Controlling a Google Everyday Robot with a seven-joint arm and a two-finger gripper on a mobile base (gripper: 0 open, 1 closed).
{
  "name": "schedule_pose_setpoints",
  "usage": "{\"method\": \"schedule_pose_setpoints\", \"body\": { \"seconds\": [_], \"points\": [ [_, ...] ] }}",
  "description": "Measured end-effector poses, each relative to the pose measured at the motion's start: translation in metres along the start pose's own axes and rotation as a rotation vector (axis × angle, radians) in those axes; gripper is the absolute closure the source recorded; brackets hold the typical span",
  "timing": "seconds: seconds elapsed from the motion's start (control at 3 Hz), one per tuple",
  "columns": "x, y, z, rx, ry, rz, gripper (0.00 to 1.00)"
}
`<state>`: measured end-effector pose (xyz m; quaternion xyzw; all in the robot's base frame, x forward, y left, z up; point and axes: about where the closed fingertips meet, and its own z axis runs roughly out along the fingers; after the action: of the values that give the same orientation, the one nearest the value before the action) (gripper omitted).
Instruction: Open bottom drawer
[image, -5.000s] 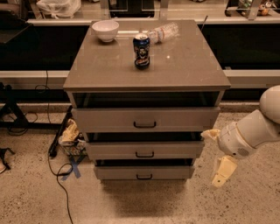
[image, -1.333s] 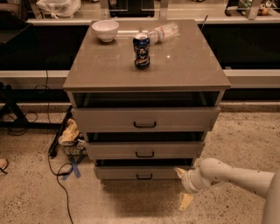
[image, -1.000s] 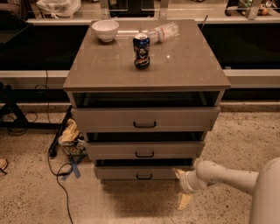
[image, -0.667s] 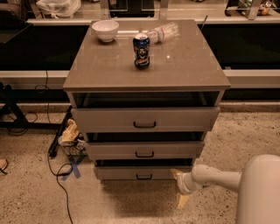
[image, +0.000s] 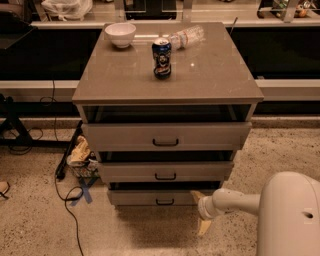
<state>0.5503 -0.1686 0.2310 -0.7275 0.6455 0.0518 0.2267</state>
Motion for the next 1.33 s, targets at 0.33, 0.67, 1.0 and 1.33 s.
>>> {"method": "schedule_pose_setpoints", "body": {
  "seconds": [0.33,0.67,1.0,1.33],
  "points": [
    [0.008,-0.012,0.01,0.04,0.032,-0.003,0.0],
    [0.022,-0.029,0.026,0.079,0.071,0.014,0.0],
    [0.034,-0.042,0.04,0.104,0.092,0.039,0.0],
    [0.043,-0.054,0.059,0.106,0.096,0.067,0.19]
  ]
}}
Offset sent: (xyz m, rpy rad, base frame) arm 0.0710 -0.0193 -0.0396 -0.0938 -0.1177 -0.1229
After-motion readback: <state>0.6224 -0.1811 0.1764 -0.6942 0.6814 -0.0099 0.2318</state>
